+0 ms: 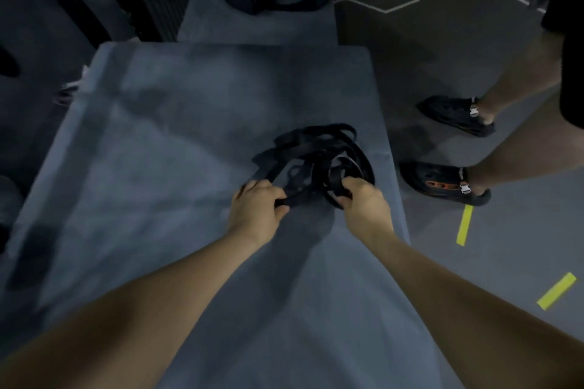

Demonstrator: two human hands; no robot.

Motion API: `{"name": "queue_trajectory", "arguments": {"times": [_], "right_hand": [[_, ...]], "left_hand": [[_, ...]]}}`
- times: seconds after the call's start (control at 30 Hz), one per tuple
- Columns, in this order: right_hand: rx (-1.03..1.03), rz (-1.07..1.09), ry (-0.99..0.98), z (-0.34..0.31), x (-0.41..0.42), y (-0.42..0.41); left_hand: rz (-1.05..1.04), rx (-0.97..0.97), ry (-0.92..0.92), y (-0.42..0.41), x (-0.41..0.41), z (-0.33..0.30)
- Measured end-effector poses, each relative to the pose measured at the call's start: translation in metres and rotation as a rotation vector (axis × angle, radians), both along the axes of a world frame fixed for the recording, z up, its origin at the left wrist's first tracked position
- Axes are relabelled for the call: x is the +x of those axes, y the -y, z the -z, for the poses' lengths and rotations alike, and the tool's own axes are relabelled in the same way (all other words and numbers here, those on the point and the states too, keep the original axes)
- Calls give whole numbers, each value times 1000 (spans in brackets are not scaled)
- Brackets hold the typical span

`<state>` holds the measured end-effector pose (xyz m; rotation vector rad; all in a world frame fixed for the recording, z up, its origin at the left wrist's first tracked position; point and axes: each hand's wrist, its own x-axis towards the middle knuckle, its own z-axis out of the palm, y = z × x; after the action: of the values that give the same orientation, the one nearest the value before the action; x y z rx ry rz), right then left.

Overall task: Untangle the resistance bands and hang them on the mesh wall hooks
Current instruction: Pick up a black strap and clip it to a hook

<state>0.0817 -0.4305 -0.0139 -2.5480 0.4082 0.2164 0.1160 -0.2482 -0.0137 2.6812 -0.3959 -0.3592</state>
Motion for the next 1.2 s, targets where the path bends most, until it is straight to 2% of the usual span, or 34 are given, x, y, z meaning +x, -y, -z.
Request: {"name": "queue_trajectory", "arguments": {"times": [0.17, 0.57, 0.7, 0.83, 0.9, 1.2], "right_hand": [[67, -111, 88, -62, -7, -10], [41, -507, 294, -287, -2, -78], [25, -630, 373, -364, -2, -111], [42, -760, 412, -435, -11, -145], [63, -786, 457, -464, -17, -160], [18, -775, 589, -563, -31, -209]], "left_hand": [[-105, -66, -3, -24, -10, -66], [-355, -213, -37, -81, -36, -265], [-383, -268, -20, -108, -41, -333], [-365, -447, -23, -133, -45, -385], [-397, -449, -30, -139, -54, -415], [-528, -513, 304, -212, -93, -515]]}}
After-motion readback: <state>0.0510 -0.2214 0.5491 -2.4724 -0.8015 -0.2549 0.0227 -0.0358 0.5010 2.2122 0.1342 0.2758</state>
